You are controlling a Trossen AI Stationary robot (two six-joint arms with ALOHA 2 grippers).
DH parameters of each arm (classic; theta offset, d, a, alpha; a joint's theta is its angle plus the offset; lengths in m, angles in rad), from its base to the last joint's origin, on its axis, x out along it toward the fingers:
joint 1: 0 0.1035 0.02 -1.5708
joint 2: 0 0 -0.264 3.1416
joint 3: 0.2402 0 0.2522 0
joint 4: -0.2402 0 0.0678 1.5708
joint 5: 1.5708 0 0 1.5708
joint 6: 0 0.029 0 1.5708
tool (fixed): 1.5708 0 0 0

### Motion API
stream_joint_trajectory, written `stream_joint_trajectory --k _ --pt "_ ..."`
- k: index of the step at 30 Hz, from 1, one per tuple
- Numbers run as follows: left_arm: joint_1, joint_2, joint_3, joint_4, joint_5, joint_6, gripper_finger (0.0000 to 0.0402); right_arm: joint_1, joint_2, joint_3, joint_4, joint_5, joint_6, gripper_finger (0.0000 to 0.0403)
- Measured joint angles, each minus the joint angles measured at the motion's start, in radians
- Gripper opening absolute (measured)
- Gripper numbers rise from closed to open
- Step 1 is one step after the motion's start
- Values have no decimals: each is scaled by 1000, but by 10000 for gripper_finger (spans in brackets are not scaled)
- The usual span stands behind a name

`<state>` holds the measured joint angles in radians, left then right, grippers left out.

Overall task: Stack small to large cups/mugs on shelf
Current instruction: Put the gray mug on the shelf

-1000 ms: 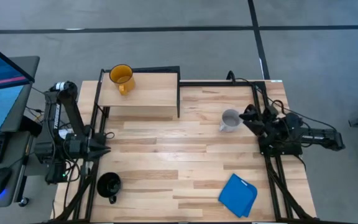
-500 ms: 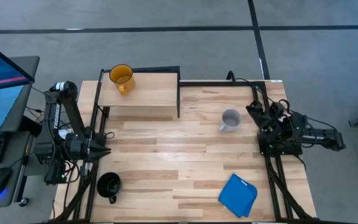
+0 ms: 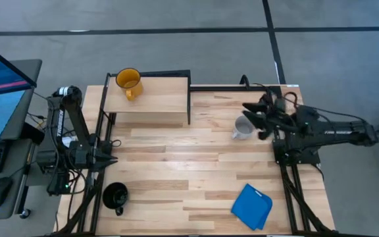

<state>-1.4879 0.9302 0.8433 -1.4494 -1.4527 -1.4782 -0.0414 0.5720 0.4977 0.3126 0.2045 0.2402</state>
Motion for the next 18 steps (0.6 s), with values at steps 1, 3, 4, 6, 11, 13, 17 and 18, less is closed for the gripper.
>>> stream_joint_trajectory --k 1,3,4,6,11,13,17,18 --pt "0 0 0 0 1 9 32 0 30 51 -92 40 21 201" --pt "0 0 0 0 1 31 32 0 85 154 -294 145 111 201" --pt "0 0 0 0 1 39 32 0 111 202 -399 193 163 201" --pt "0 -1 0 0 0 44 32 0 161 288 -589 266 277 201" --pt "0 -1 0 0 0 34 32 2 256 409 -916 293 529 201" --pt "0 -1 0 0 0 30 32 4 289 425 -1044 291 631 201" --pt "0 -1 0 0 -1 44 32 16 348 428 -1282 272 881 201" --pt "0 -1 0 0 -1 44 32 21 364 428 -1330 258 944 201"
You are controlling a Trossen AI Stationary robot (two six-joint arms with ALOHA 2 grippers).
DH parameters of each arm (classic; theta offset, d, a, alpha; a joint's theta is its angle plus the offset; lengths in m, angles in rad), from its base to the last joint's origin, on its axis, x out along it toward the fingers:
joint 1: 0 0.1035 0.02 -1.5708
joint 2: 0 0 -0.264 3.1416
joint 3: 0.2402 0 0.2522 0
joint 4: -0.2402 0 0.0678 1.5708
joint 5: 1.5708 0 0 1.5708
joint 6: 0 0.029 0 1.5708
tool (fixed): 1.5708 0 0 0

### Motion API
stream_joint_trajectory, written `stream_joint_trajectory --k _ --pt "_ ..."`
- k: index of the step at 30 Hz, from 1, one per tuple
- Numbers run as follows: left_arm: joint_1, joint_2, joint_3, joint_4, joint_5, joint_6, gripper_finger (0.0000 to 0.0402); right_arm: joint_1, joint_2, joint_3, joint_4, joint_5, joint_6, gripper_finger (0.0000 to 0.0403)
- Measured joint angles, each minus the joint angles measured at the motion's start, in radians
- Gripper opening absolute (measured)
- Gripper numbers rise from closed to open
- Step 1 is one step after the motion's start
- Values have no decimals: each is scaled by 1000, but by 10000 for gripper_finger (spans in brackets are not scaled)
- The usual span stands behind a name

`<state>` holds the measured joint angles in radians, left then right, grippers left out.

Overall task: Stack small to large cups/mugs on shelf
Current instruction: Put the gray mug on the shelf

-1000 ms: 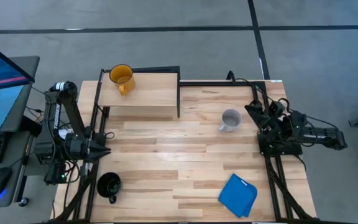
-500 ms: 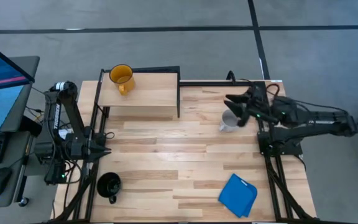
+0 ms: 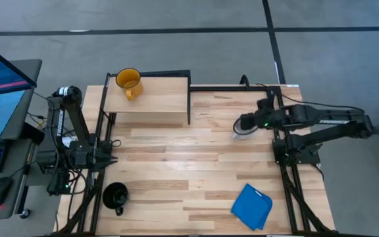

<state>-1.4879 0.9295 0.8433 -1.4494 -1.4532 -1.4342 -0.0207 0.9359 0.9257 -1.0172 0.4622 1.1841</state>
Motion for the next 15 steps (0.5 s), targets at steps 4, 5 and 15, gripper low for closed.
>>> stream_joint_trajectory --k 4,5,15 --pt "0 0 0 0 0 0 32 26 57 0 -80 -57 173 201" --pt "0 0 0 0 0 5 32 34 69 0 -74 -71 199 201" --pt "0 0 0 -1 -1 65 32 114 197 0 258 -198 234 201"
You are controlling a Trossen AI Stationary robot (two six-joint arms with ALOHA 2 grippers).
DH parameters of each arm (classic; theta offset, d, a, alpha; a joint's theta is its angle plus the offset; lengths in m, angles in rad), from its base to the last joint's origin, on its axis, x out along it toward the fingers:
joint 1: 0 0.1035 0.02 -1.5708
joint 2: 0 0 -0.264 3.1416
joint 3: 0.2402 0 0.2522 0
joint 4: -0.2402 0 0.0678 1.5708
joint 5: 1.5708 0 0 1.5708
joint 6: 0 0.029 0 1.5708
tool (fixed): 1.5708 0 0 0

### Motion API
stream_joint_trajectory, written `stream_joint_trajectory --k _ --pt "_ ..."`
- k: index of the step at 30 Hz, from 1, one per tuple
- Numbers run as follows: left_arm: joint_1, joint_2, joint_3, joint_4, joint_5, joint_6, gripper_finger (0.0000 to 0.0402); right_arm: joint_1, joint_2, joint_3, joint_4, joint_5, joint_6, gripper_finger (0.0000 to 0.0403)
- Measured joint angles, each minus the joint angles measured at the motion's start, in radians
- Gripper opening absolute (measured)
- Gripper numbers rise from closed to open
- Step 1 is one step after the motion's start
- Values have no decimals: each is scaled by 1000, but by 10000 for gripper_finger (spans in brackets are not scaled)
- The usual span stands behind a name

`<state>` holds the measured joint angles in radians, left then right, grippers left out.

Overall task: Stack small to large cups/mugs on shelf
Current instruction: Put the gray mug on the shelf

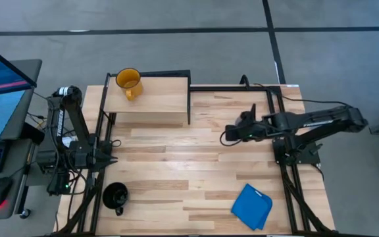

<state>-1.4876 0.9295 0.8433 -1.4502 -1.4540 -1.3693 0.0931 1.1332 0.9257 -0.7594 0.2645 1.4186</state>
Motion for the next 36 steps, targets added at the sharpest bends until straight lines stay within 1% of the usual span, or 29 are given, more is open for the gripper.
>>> stream_joint_trajectory --k 2,7,10,13,16,20,28,36 --pt "0 0 0 0 0 -1 32 5 27 1 30 2 27 201" --pt "0 0 0 0 0 -4 32 5 103 0 26 5 106 201" --pt "0 0 0 0 1 -4 32 1 155 0 31 6 112 201" --pt "0 0 0 0 5 -5 32 -10 202 0 33 30 149 201" --pt "0 0 0 0 6 -5 32 -28 238 -1 33 52 153 201" --pt "0 0 0 0 7 -6 32 -59 281 -1 32 53 153 201" --pt "0 0 0 1 10 -8 32 -78 312 -1 28 49 153 201" --pt "0 0 0 1 11 -14 32 -45 304 0 -47 12 176 201"
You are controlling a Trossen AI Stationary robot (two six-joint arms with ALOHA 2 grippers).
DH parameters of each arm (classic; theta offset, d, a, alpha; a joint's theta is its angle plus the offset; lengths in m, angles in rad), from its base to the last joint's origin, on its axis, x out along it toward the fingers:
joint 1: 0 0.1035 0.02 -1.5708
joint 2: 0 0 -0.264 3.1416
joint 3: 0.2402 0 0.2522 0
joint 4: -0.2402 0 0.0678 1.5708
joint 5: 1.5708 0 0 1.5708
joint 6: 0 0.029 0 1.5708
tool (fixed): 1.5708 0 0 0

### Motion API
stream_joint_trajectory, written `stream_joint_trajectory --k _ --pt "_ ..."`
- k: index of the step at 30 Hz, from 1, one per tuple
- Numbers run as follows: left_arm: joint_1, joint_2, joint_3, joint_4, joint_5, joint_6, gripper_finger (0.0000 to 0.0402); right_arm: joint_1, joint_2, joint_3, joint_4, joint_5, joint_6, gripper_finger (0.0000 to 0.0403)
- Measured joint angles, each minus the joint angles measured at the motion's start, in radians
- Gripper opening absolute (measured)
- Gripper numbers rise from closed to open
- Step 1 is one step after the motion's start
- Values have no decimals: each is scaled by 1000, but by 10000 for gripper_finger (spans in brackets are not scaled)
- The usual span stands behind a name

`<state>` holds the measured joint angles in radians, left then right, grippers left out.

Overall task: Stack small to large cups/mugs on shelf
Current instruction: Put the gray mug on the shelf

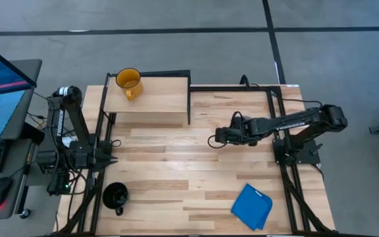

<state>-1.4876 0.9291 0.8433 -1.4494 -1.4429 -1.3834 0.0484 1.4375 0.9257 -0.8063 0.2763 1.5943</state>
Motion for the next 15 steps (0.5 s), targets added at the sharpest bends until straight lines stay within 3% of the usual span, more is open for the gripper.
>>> stream_joint_trajectory --k 7,15 --pt "0 0 0 0 0 0 32 65 -6 1 -154 -19 92 201" --pt "0 0 0 0 -1 2 32 145 -5 92 -300 -17 125 201"
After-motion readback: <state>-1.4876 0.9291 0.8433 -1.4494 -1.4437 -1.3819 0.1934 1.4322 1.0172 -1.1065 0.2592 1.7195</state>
